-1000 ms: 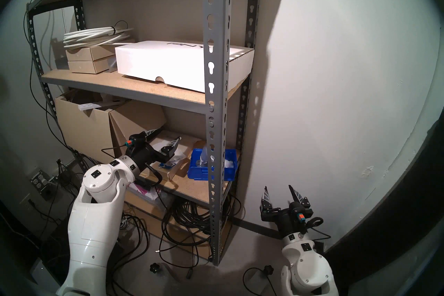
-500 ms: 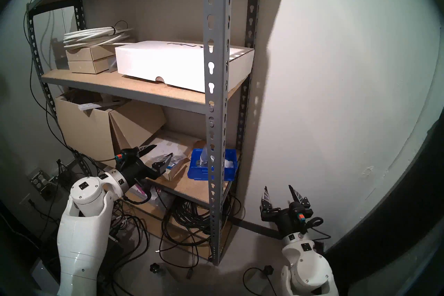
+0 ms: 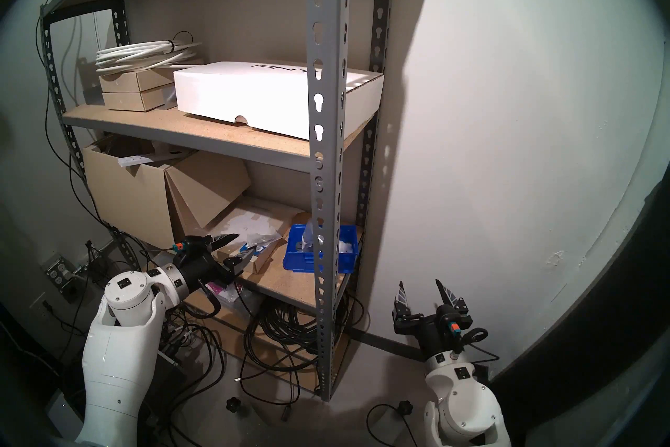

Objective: Organize the rack shelf by putting things into a case

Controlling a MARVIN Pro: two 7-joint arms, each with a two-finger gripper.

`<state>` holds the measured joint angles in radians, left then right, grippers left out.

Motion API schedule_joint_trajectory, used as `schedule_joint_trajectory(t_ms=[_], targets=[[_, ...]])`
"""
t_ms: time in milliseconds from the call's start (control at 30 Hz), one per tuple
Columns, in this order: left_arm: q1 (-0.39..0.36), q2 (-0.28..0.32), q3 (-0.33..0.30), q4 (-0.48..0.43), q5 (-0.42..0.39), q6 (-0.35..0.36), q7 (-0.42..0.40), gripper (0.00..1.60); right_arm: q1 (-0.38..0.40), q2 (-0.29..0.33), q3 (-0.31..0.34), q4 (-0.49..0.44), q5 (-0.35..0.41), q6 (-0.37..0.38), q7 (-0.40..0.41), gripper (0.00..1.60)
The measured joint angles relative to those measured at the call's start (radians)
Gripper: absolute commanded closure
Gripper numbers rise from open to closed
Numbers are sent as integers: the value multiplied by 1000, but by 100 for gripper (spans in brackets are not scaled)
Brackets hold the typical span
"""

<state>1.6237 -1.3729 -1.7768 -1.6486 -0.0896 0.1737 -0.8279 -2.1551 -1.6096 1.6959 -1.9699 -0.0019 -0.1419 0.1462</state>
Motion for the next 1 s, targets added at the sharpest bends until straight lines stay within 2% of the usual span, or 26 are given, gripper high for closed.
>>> schedule_joint_trajectory(t_ms=[67,167,400,1000], targets=[[-7,5,4,7,1,-1,-6,21,0,0,0,0,0,0,0,0],[-23,14,16,22,6,-3,-14,11,0,0,0,0,0,0,0,0],[-63,34,44,69,36,-9,-30,7,0,0,0,0,0,0,0,0],[-141,44,84,156,97,-35,-11,11,0,0,0,0,0,0,0,0]])
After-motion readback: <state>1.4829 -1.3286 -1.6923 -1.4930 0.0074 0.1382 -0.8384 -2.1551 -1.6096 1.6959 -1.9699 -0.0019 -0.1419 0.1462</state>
